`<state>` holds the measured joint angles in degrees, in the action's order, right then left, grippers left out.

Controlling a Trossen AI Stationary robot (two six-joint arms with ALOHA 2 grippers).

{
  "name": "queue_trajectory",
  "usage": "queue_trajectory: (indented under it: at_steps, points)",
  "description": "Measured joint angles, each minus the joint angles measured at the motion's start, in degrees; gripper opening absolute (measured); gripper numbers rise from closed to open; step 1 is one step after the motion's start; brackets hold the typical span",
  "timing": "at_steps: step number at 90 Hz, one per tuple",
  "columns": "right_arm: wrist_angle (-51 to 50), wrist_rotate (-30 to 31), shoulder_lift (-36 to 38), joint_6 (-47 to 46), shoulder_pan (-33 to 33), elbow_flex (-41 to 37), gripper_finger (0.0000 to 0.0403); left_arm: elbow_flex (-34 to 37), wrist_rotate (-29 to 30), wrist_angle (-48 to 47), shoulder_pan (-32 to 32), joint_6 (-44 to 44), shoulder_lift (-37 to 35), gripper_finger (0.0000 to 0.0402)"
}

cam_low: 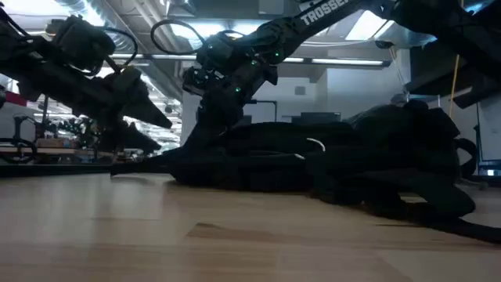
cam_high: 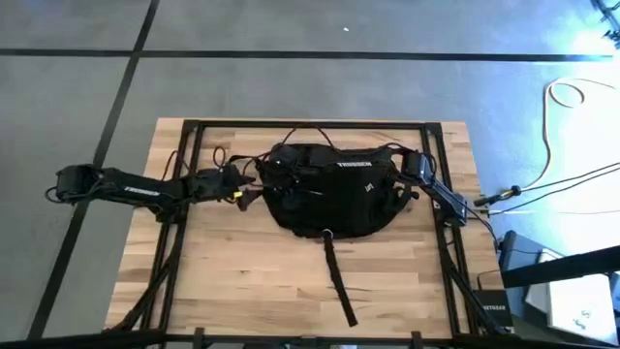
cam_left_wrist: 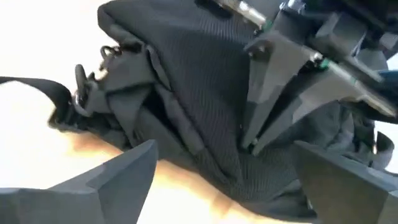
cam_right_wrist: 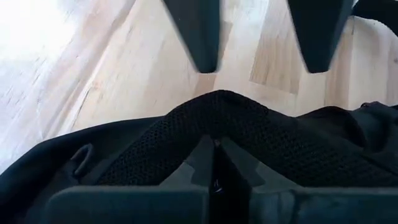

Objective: Unpack backpack
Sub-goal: Close the black bag

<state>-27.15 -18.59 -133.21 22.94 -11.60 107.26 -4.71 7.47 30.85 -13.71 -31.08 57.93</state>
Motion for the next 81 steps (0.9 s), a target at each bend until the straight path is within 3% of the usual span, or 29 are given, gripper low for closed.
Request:
queue_trajectory:
  at_steps: [27,40,52,81]
  points:
    - [0.37,0.00,0.00,0.02,0.00,0.00,0.0000,-0.11,0.91,0.64,-1.07,-3.31,0.02,0.0381]
    - [0.41,0.00,0.00,0.02,-0.01,0.00,0.0000,-0.23,2.75,-3.03,-0.92,-10.55,1.30,0.0381]
    - [0.58,0.00,0.00,0.02,-0.02,0.00,0.0000,-1.92,3.12,-2.99,-0.87,-13.76,5.11,0.0381]
    - [-1.06,0.00,0.04,-0.07,-0.04,-0.02,0.0000,-8.07,1.71,-1.37,0.64,-11.71,16.69,0.0378]
